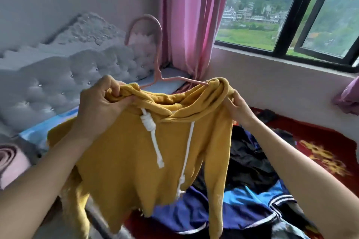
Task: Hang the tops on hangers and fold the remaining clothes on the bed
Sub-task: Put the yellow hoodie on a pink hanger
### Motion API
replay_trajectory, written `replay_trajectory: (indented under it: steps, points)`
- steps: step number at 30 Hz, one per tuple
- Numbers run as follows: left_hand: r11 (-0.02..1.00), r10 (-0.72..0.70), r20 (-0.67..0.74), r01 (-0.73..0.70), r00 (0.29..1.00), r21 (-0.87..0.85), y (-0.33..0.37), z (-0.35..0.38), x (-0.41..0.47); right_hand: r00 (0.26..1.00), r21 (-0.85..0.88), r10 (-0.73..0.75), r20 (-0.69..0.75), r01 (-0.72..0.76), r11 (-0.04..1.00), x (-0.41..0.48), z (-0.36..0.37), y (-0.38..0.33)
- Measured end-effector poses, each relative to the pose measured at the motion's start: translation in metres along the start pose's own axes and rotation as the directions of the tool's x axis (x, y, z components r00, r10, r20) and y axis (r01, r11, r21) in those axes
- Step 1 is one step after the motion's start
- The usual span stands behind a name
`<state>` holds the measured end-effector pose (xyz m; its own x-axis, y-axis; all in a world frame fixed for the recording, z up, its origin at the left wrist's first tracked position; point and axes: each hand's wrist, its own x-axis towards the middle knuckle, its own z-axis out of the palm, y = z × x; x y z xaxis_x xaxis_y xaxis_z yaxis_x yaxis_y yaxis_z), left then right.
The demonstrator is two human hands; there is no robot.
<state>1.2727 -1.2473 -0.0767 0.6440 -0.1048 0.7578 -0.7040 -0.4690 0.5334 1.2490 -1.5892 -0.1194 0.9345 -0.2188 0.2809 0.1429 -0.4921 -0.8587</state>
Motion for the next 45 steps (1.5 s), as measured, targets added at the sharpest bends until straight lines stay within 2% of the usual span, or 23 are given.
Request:
replay_trajectory:
  steps: [2, 4, 6, 10, 12, 13, 15, 16, 17, 18, 20, 21, 22, 26, 29, 33, 39, 43, 45]
  points:
    - [0.998, -0.034, -0.035, 0.036, 0.999, 0.055, 0.002, -0.027, -0.002, 0.991, 0.165, -0.079, -0.109, 0.096, 0.982, 0.009, 0.026, -0.025]
    - [0.993, -0.072, -0.079, 0.078, 0.994, 0.086, 0.002, -0.060, -0.004, 0.984, 0.305, -0.053, -0.172, 0.104, 0.947, 0.017, 0.035, -0.052]
    - [0.987, -0.084, -0.084, 0.095, 0.993, 0.133, 0.003, -0.093, -0.009, 0.991, 0.364, -0.045, -0.123, 0.087, 0.928, 0.028, 0.035, -0.080]
    - [0.975, -0.045, -0.090, 0.063, 0.995, 0.214, 0.015, -0.123, -0.016, 0.975, 0.279, -0.177, 0.137, 0.133, 0.951, 0.032, 0.061, -0.133]
    - [0.961, -0.018, -0.091, 0.043, 0.996, 0.274, 0.023, -0.130, -0.026, 0.950, 0.127, -0.231, 0.212, 0.208, 0.970, 0.029, 0.083, -0.147]
    - [0.955, -0.005, -0.104, 0.036, 0.995, 0.295, 0.025, -0.132, -0.031, 0.933, 0.051, -0.273, 0.234, 0.269, 0.962, 0.031, 0.090, -0.148]
    - [0.936, -0.017, -0.172, 0.076, 0.985, 0.344, 0.025, -0.146, -0.046, 0.916, -0.010, -0.353, 0.192, 0.361, 0.932, 0.029, 0.101, -0.156]
    - [0.929, -0.036, -0.200, 0.107, 0.979, 0.353, 0.027, -0.150, -0.053, 0.910, 0.015, -0.381, 0.161, 0.384, 0.923, 0.025, 0.104, -0.162]
    - [0.920, -0.054, -0.214, 0.132, 0.975, 0.368, 0.028, -0.153, -0.059, 0.890, 0.042, -0.415, 0.191, 0.415, 0.909, 0.018, 0.109, -0.171]
    - [0.906, -0.076, -0.222, 0.161, 0.972, 0.391, 0.031, -0.154, -0.067, 0.838, 0.050, -0.445, 0.316, 0.454, 0.890, 0.009, 0.120, -0.181]
    - [0.884, -0.126, -0.225, 0.213, 0.966, 0.417, 0.036, -0.154, -0.080, 0.645, 0.003, -0.430, 0.632, 0.553, 0.833, -0.017, 0.149, -0.200]
    - [0.876, -0.148, -0.227, 0.234, 0.963, 0.422, 0.039, -0.156, -0.085, 0.563, -0.028, -0.382, 0.733, 0.586, 0.810, -0.028, 0.164, -0.207]
    - [0.863, -0.186, -0.222, 0.267, 0.957, 0.429, 0.042, -0.161, -0.090, 0.525, -0.048, -0.341, 0.780, 0.593, 0.804, -0.036, 0.175, -0.212]
    - [0.744, -0.381, -0.187, 0.420, 0.905, 0.519, 0.046, -0.215, -0.123, 0.535, 0.010, -0.266, 0.802, 0.432, 0.902, -0.037, 0.197, -0.216]
    - [0.700, -0.446, -0.199, 0.479, 0.873, 0.530, 0.046, -0.239, -0.145, 0.542, 0.087, -0.293, 0.787, 0.373, 0.924, -0.040, 0.209, -0.223]
    - [0.702, -0.490, -0.209, 0.525, 0.846, 0.481, 0.045, -0.261, -0.170, 0.524, 0.130, -0.366, 0.770, 0.432, 0.892, -0.059, 0.240, -0.248]
    - [0.634, -0.637, -0.190, 0.648, 0.747, 0.422, 0.035, -0.328, -0.224, 0.458, 0.187, -0.418, 0.784, 0.469, 0.863, -0.090, 0.289, -0.277]
    - [0.596, -0.670, -0.281, 0.723, 0.687, 0.349, 0.030, -0.377, -0.263, 0.355, 0.162, -0.392, 0.849, 0.531, 0.832, -0.124, 0.330, -0.304]
    - [0.572, -0.647, -0.340, 0.729, 0.683, 0.377, 0.028, -0.403, -0.282, 0.320, 0.143, -0.366, 0.874, 0.550, 0.823, -0.142, 0.349, -0.317]
